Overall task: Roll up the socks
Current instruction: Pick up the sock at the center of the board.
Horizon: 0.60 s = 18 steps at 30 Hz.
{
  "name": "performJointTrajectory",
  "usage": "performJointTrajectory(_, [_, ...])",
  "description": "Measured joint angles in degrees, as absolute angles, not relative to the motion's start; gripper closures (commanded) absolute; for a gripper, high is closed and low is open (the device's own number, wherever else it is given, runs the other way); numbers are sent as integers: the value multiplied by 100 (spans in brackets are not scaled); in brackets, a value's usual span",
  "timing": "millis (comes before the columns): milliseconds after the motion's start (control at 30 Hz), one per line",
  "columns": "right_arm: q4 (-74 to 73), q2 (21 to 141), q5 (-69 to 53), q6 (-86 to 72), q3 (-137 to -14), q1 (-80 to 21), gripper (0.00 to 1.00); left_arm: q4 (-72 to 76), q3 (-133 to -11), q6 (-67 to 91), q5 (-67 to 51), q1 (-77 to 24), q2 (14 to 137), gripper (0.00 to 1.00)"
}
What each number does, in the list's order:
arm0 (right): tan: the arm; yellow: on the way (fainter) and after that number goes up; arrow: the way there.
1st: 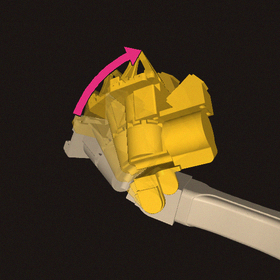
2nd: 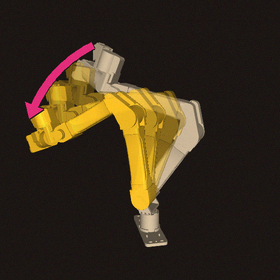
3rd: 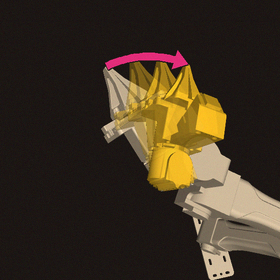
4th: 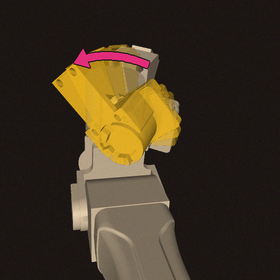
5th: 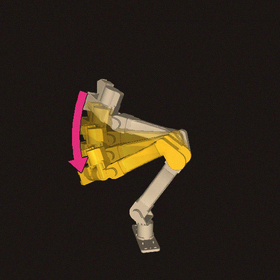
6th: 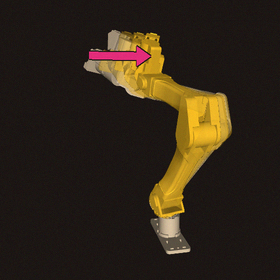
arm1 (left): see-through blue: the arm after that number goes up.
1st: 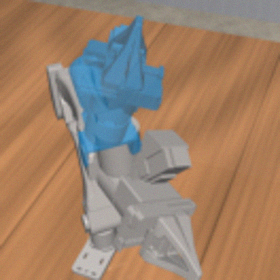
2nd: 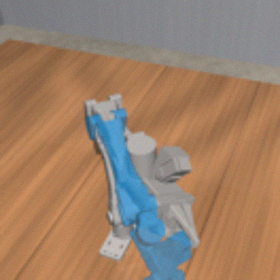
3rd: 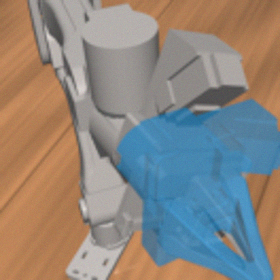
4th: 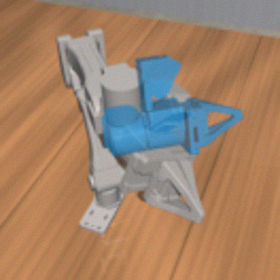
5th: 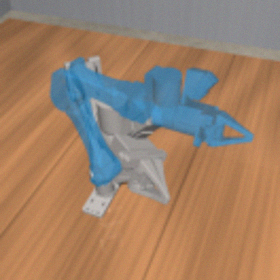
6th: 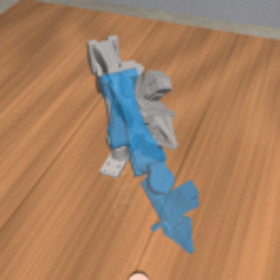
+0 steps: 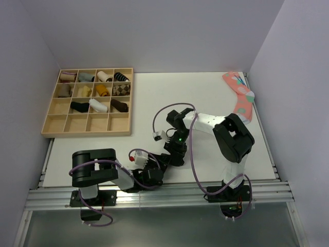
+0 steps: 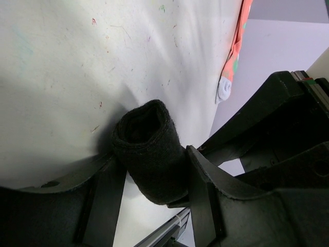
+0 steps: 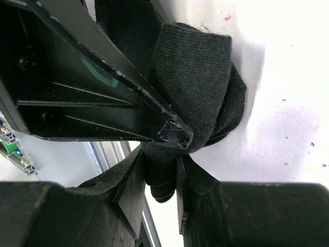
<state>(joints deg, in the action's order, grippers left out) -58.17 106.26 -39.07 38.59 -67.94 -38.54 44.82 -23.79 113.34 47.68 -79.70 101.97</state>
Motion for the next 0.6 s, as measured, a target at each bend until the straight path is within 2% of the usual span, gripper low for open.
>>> performJointTrajectory(500, [-5878, 10761, -4045, 3841, -6987, -3994, 79, 5109, -2034, 11028, 4709, -7915, 10195, 49])
performJointTrajectory(600, [-5881, 10766, -4062, 3839, -6987, -4010, 78, 5253, -1981, 10930, 4683, -7909, 10195, 57])
